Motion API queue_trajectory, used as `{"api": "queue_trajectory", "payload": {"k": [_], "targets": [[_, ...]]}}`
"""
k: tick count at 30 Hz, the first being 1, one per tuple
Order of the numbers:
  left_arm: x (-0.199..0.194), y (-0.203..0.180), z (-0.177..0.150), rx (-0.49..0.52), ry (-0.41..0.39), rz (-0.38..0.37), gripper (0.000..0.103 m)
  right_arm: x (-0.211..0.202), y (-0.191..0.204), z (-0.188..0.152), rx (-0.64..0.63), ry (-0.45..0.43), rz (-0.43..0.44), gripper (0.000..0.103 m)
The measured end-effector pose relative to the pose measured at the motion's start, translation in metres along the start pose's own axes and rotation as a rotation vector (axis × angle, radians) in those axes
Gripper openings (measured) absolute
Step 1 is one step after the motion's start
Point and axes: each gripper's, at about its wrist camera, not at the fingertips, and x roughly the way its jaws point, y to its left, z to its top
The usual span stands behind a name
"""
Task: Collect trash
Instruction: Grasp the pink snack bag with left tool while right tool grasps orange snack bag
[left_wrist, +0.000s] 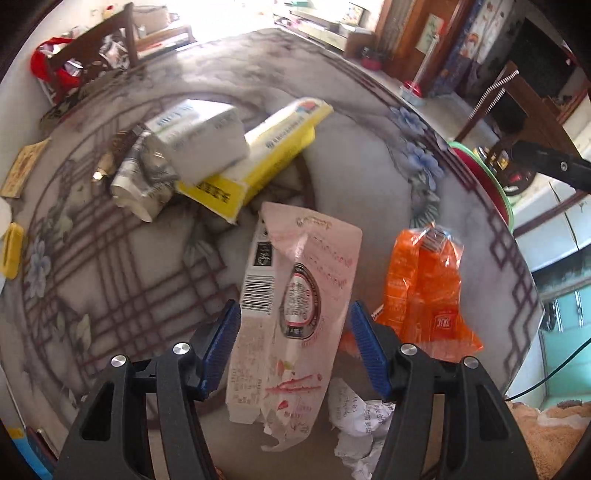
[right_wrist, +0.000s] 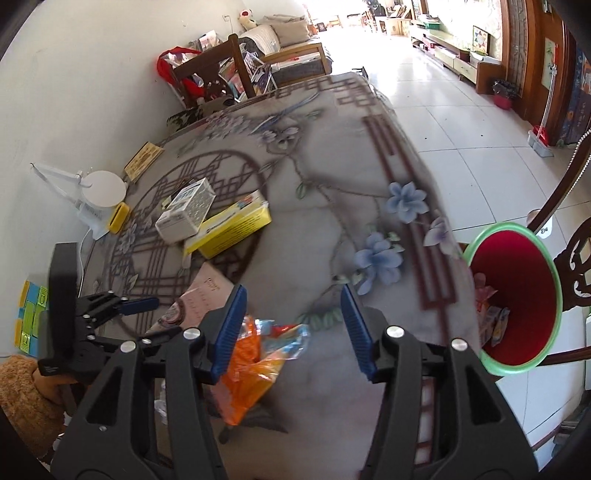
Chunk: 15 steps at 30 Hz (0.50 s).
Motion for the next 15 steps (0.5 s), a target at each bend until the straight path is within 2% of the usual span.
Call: {"api": "queue_trajectory", "payload": {"k": [4,5,15], "targets": [[0.02,0.002,0.001,0.011,0.04,-0.046,0.059,0.006,0.018,-0.006,0.015,0.018,-0.016,0.055],[0.023,0.002,0.001,0.009,0.041,-0.049,0.063,0.007,0.02,-0.008,0.02,0.021,-0.018,0.055],[0.022,0.019,-0.003,0.001,-0.013,-0.092,0.065,0.029,0.04,-0.032,0.122,0.078,-0.039,0.057]]}}
